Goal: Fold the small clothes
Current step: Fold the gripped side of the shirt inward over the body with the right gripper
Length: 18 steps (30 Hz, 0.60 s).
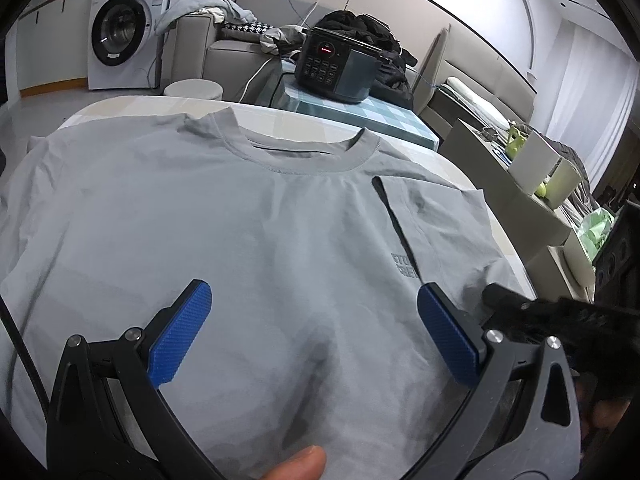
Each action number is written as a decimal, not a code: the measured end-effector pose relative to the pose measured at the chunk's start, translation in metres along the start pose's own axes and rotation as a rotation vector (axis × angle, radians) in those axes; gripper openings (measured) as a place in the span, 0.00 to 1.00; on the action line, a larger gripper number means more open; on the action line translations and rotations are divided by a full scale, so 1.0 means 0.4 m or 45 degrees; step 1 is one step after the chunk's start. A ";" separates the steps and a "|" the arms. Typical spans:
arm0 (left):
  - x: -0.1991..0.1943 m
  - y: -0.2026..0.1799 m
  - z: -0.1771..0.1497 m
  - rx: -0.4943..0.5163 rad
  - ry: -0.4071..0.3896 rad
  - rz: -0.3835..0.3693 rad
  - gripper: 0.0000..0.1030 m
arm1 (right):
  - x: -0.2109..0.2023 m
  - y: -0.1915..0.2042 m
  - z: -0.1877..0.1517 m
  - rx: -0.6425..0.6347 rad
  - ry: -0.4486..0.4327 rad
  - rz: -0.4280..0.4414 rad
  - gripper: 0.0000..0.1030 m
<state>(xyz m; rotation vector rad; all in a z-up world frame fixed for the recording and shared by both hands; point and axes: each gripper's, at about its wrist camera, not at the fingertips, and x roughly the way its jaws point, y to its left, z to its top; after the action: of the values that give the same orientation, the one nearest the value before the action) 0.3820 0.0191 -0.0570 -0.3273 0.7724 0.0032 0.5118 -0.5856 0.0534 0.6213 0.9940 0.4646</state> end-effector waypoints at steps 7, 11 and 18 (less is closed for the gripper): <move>0.001 0.002 -0.002 -0.001 0.000 0.005 0.99 | 0.020 -0.018 -0.043 -0.019 0.205 -0.089 0.17; 0.000 -0.003 -0.003 0.003 0.007 -0.005 0.99 | -0.060 -0.029 -0.076 -0.067 0.267 -0.011 0.18; 0.002 -0.075 -0.018 0.132 0.050 -0.102 0.99 | -0.232 -0.052 -0.030 -0.246 -0.060 -0.314 0.18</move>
<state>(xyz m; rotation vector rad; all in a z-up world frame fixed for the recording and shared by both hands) 0.3811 -0.0116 -0.0536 -0.2603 0.7950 -0.1188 0.4591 -0.6551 0.0927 0.3299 0.9531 0.3212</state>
